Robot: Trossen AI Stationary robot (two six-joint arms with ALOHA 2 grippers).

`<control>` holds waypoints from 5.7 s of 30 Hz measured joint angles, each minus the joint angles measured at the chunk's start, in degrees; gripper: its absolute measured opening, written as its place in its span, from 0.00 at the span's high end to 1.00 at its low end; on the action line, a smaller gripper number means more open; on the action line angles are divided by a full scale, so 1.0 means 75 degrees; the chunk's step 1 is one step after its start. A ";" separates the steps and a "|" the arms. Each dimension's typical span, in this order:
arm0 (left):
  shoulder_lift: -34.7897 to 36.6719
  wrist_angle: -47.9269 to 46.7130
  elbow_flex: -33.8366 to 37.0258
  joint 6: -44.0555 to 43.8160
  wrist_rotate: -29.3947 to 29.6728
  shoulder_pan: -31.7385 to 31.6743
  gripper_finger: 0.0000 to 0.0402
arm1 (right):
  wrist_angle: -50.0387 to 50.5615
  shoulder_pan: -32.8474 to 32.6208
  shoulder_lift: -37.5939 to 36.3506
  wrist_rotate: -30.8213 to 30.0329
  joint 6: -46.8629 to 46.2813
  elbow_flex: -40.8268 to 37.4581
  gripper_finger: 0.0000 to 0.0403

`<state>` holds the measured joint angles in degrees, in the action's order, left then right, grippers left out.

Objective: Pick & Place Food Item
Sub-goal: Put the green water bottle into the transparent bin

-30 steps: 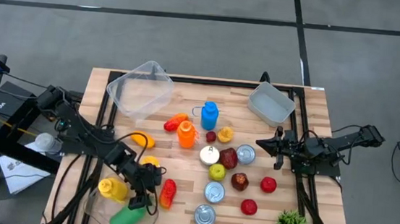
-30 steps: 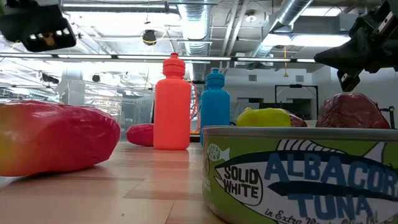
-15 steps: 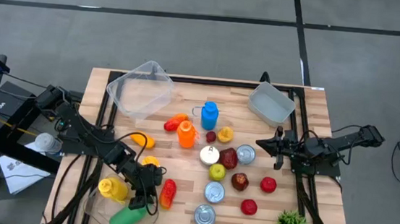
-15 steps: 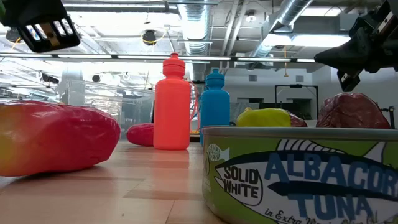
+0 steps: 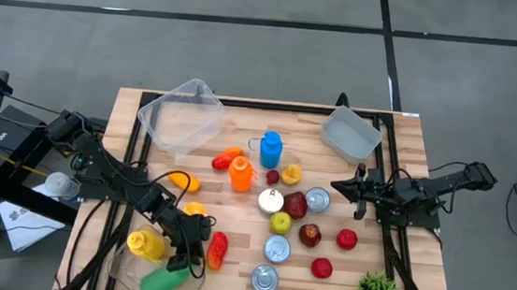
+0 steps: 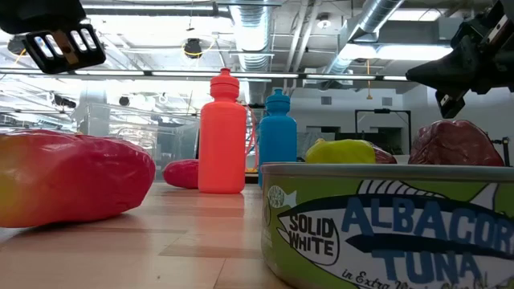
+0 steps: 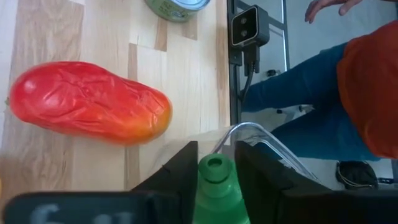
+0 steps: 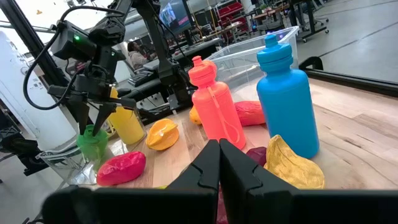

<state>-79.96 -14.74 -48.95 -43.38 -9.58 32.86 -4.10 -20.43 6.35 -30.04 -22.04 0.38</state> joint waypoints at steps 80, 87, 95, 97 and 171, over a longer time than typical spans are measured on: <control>-0.0643 -0.6404 -0.2627 0.8761 -0.0255 -0.1958 0.40 | 0.0000 0.0003 0.0000 0.0000 -0.0001 0.0000 1.00; -0.0831 -0.5742 -0.1860 0.8748 -0.0586 -0.2092 0.43 | 0.0000 0.0000 0.0000 0.0000 -0.0003 -0.0003 1.00; -0.0740 -0.5591 -0.1848 0.8799 -0.0589 -0.1996 0.40 | 0.0000 0.0000 0.0000 0.0000 -0.0002 0.0000 1.00; -0.0787 -0.5566 -0.1856 0.9186 -0.0586 -0.1930 0.39 | 0.0000 0.0000 0.0000 0.0000 0.0000 -0.0003 1.00; 0.3591 0.2658 -0.0898 0.3937 0.0996 -0.0490 0.53 | 0.0000 0.0000 0.0000 -0.0002 -0.0003 0.0000 1.00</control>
<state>-53.03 5.19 -55.68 -13.84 -2.11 29.19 -4.10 -20.43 6.35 -30.06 -22.06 0.38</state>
